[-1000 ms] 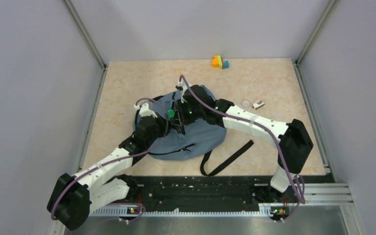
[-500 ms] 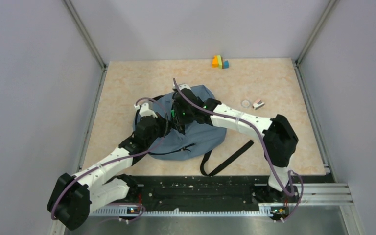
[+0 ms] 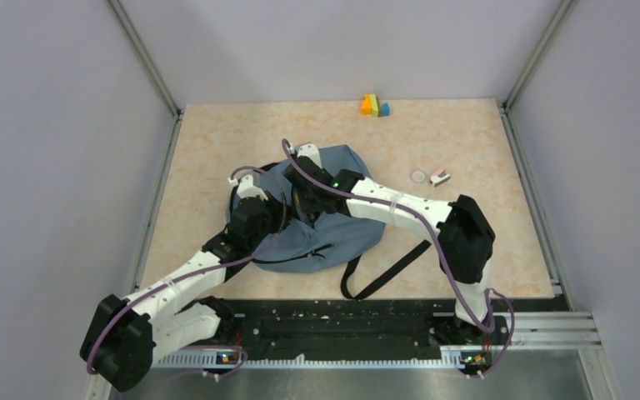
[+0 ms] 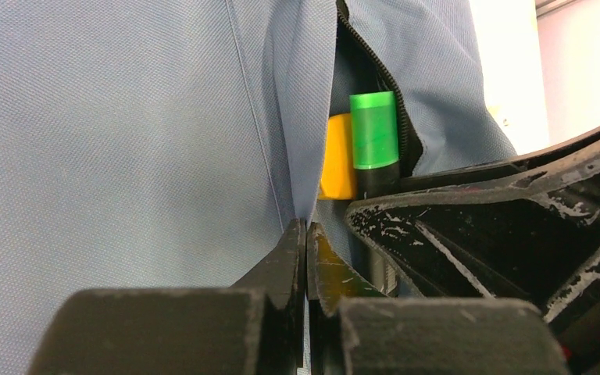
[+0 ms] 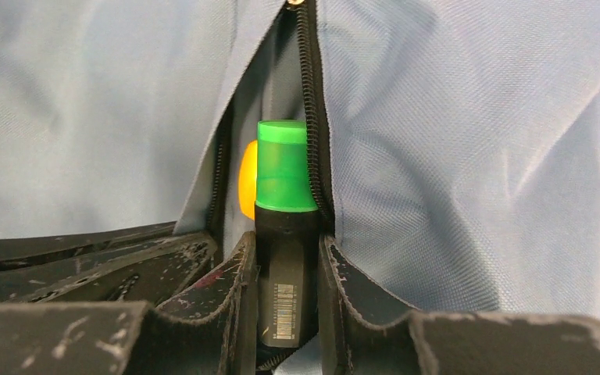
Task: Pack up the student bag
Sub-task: Place the stationery in the student bag.
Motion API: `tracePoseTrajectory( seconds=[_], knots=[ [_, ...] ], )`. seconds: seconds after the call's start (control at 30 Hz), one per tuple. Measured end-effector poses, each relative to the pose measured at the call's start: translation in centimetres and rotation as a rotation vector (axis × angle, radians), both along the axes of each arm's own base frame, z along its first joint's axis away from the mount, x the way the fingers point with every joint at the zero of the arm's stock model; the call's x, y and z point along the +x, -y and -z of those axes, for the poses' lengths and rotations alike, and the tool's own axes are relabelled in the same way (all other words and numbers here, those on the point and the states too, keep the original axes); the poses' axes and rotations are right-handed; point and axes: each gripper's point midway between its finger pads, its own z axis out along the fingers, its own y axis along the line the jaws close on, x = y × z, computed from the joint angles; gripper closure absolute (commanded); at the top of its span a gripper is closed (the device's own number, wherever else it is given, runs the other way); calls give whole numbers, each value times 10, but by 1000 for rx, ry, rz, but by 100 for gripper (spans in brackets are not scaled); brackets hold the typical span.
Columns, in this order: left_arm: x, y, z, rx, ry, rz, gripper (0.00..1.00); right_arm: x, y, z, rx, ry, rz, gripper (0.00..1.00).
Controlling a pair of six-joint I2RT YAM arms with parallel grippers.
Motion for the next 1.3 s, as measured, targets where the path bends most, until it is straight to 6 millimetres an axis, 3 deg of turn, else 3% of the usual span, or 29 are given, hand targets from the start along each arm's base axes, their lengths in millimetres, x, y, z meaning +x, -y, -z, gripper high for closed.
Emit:
tracePoseTrajectory(
  seconds=[0.17, 0.37, 0.67, 0.87, 1.03, 1.3],
  knots=[
    [0, 0, 0, 0, 0, 0, 100, 6, 9, -2, -54, 35, 32, 62],
    [1, 1, 0, 1, -3, 3, 100, 11, 15, -6, -90, 66, 42, 32],
    [1, 2, 2, 3, -10, 7, 100, 12, 15, -11, -103, 91, 14, 30],
    [2, 3, 0, -1, -7, 10, 100, 9, 11, -33, -62, 122, -19, 30],
    [1, 3, -6, -11, 8, 11, 100, 14, 16, -52, -51, 182, -15, 36],
    [0, 3, -12, -20, 23, 11, 100, 23, 18, -45, -111, 217, -22, 38]
  ],
)
